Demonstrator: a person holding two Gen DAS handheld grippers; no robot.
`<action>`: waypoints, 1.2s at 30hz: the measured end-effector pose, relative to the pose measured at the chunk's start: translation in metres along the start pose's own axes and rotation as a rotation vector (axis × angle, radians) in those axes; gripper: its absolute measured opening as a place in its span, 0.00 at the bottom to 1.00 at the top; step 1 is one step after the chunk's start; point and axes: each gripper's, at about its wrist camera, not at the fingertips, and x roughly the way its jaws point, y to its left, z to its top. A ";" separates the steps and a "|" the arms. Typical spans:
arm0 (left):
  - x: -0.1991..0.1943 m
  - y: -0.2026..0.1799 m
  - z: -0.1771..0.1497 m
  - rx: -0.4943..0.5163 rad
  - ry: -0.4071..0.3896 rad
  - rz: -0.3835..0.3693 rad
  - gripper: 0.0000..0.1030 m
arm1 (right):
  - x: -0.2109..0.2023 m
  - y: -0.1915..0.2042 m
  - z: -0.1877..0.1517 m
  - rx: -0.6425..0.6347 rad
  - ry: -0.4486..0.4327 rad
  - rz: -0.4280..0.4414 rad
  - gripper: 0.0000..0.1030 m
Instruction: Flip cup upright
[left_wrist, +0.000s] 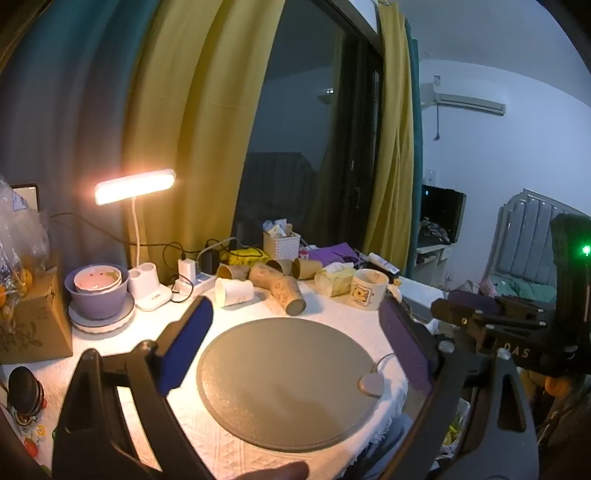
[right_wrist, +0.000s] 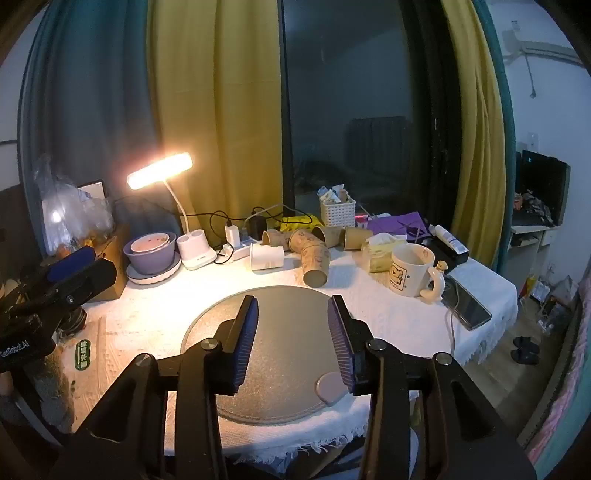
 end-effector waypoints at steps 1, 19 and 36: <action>0.000 0.000 0.000 -0.002 -0.002 -0.001 0.90 | 0.000 0.000 0.000 -0.003 0.000 -0.002 0.41; 0.002 -0.001 -0.001 -0.001 -0.004 0.017 0.90 | 0.000 0.002 0.000 -0.010 -0.002 -0.004 0.46; -0.003 -0.001 0.000 -0.005 -0.008 0.004 0.90 | 0.000 0.002 0.002 -0.009 -0.003 -0.005 0.47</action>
